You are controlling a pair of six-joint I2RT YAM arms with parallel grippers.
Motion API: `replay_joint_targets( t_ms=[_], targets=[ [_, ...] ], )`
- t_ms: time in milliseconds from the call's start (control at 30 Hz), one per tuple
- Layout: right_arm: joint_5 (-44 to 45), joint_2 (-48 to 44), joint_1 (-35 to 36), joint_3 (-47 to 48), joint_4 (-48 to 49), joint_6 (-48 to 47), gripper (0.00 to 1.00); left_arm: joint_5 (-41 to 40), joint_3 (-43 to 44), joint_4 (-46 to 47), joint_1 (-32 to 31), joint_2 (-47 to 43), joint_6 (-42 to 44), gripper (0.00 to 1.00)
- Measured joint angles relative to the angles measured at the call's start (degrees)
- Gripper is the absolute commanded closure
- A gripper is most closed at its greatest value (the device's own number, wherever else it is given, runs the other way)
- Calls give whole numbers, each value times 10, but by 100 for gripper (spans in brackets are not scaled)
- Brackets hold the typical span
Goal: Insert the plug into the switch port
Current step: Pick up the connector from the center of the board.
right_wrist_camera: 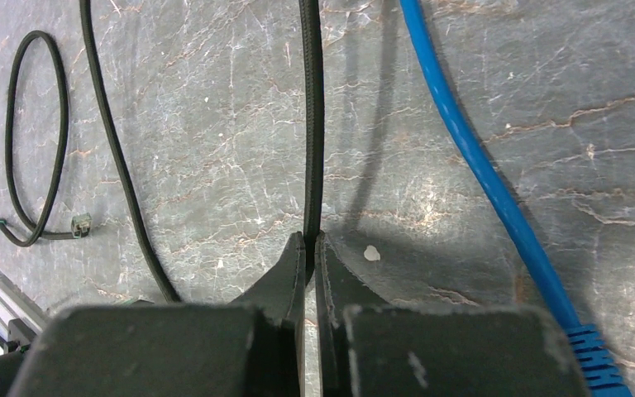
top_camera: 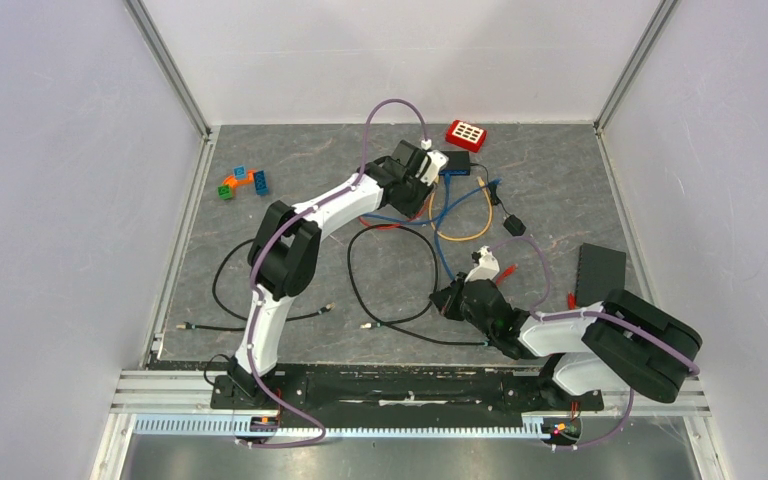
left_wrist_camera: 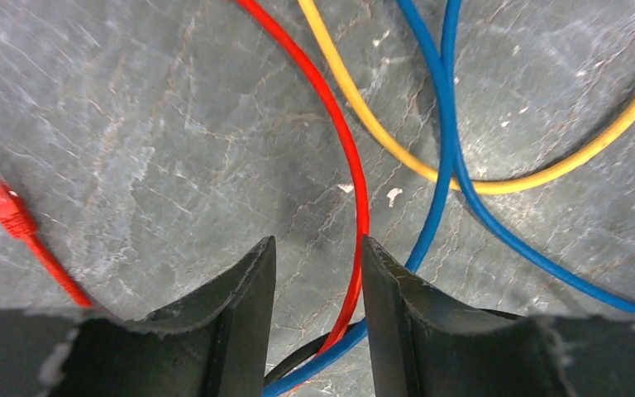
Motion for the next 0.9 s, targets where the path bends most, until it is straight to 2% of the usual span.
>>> replay_joint_targets(
  t_ms=[167,300,433,500,567,633,900],
  targets=[
    [-1,-3,0,0,0,-8,100,22,2,-17,7,26,-7,52],
    [-1,-8,0,0,-3,-13,100,39,2,-26,10,42,-8,57],
    [0,-19,1,0,-11,-18,100,53,4,-31,10,51,-8,55],
    [2,-24,1,0,-16,-19,100,62,8,-35,10,52,-8,62],
    [4,-30,1,0,-18,-21,100,66,10,-39,10,52,-8,81],
    [6,-36,1,0,-24,-23,100,68,12,-44,10,52,-12,96],
    [54,-106,4,0,-114,-27,100,63,27,-66,10,52,-12,98]
  ],
)
